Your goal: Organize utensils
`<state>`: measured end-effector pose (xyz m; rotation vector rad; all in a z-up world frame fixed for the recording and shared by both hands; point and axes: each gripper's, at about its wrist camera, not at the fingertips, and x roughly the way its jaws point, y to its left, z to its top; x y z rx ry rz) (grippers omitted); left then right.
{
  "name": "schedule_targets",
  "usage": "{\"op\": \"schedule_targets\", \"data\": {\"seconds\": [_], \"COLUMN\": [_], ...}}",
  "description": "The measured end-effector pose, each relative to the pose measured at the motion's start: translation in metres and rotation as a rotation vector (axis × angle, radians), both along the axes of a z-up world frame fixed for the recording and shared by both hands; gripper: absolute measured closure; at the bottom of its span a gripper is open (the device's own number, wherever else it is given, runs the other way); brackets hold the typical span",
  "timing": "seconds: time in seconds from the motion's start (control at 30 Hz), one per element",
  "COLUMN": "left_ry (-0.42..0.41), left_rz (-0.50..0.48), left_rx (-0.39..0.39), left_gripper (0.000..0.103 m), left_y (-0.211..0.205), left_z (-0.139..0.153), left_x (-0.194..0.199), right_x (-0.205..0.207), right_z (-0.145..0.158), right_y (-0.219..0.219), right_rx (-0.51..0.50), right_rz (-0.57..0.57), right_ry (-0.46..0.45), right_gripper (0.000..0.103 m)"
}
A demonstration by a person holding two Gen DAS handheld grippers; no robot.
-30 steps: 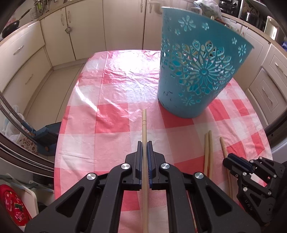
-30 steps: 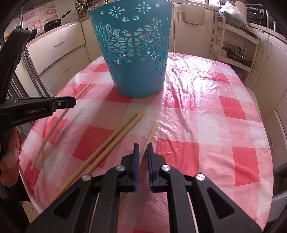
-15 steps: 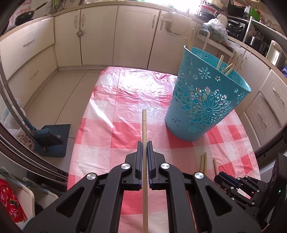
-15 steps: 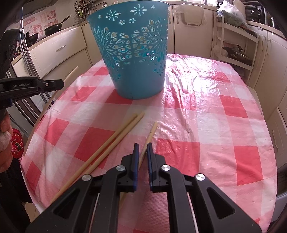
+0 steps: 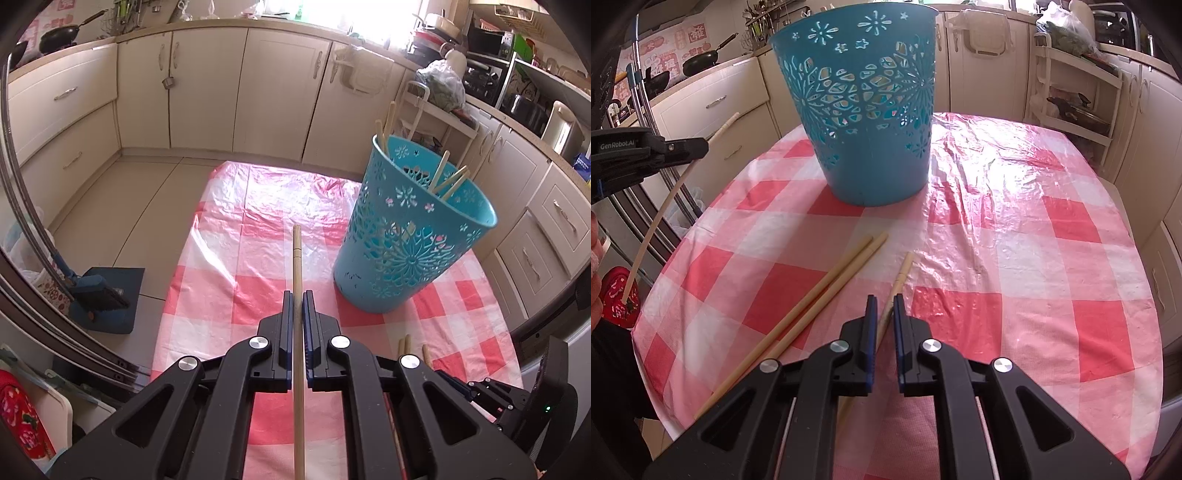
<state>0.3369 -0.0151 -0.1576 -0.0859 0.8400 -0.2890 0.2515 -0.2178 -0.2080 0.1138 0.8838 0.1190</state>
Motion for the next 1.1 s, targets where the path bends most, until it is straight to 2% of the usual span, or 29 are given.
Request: {"op": "schedule_targets", "data": {"seconds": [0.3, 0.6, 0.87, 1.1], "left_ry": [-0.053, -0.13, -0.145, -0.247], "left_rz": [0.021, 0.015, -0.022, -0.035], "left_rx": [-0.081, -0.277, -0.304, -0.307], "left_gripper": [0.098, 0.098, 0.098, 0.098], "left_y": [0.019, 0.035, -0.002, -0.049], "left_z": [0.026, 0.07, 0.085, 0.118], "left_x": [0.0, 0.002, 0.018, 0.046], "right_x": [0.002, 0.003, 0.004, 0.004], "right_z": [0.001, 0.0, 0.0, 0.0], "right_y": [-0.006, -0.012, -0.019, -0.021], "right_rx": [0.041, 0.096, 0.147, 0.165], "right_rz": [-0.005, -0.015, -0.023, -0.026], "right_ry": [0.008, 0.022, 0.037, 0.038], "right_gripper": [0.095, 0.095, 0.095, 0.095]}}
